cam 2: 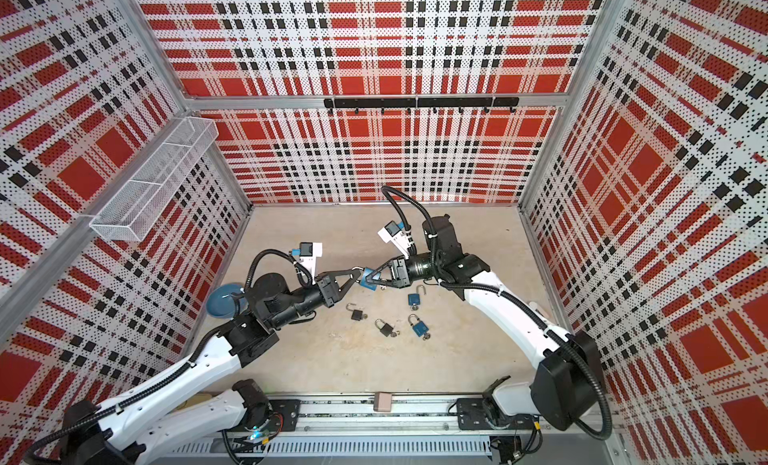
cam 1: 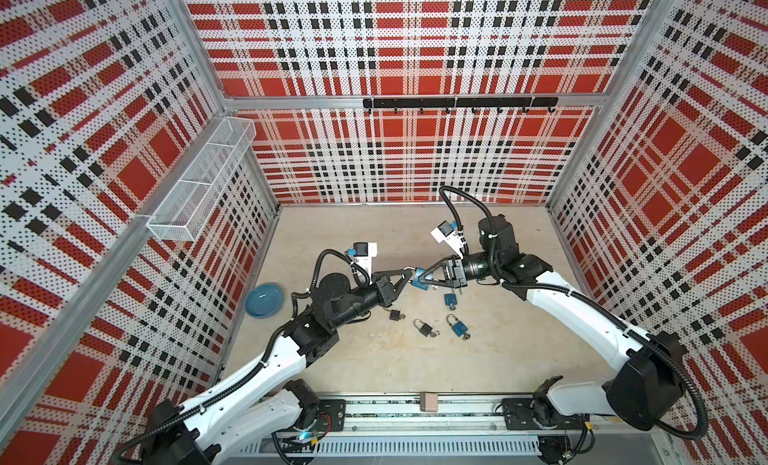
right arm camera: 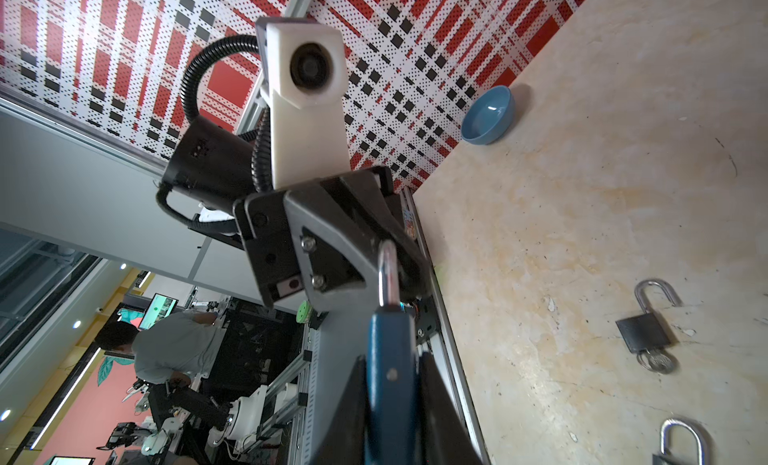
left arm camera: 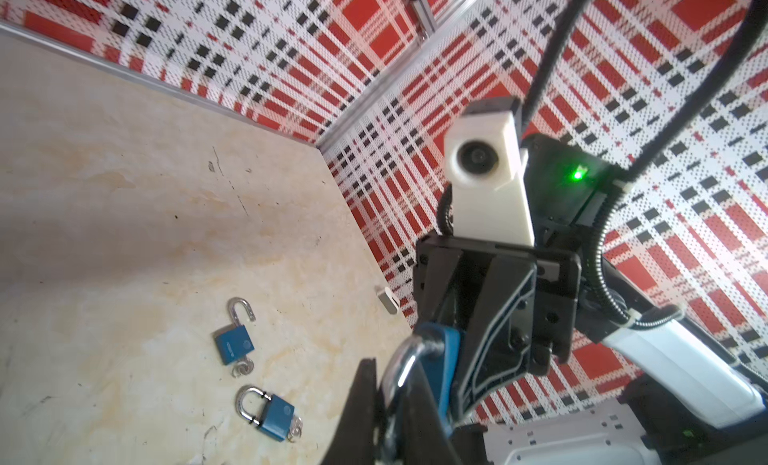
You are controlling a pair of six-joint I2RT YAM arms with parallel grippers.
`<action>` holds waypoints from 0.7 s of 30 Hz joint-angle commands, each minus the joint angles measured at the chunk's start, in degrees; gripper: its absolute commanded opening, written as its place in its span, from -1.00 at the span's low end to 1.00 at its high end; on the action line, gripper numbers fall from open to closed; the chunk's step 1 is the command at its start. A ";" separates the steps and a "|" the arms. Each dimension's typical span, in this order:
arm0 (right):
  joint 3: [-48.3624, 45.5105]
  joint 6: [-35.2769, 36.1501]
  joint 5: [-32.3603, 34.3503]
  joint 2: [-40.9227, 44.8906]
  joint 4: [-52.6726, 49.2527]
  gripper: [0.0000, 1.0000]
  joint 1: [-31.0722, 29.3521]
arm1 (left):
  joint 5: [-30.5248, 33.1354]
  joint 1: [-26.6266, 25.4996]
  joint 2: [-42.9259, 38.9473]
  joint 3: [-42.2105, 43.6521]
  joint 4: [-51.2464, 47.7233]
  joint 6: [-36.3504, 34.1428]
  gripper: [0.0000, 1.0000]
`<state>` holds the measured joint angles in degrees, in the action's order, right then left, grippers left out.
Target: Lock with the key
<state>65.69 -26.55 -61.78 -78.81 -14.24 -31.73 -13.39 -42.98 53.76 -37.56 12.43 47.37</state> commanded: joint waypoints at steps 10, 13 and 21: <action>1.97 -2.08 4.65 -2.13 11.54 -1.00 -2.77 | -12.75 -9.86 2.64 2.05 1.35 -2.20 -1.00; 1.81 -0.29 5.26 -1.71 9.21 -1.00 -2.74 | -13.62 -7.40 1.80 1.38 1.37 -2.18 -1.00; 0.15 2.19 6.30 -0.61 6.42 -1.00 -2.77 | -16.82 -0.64 -0.09 -1.27 1.23 -2.29 -1.00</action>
<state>65.60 -24.95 -60.69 -78.81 -14.46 -31.90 -14.28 -41.67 53.10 -36.80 14.13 48.23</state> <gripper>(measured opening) 0.187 0.114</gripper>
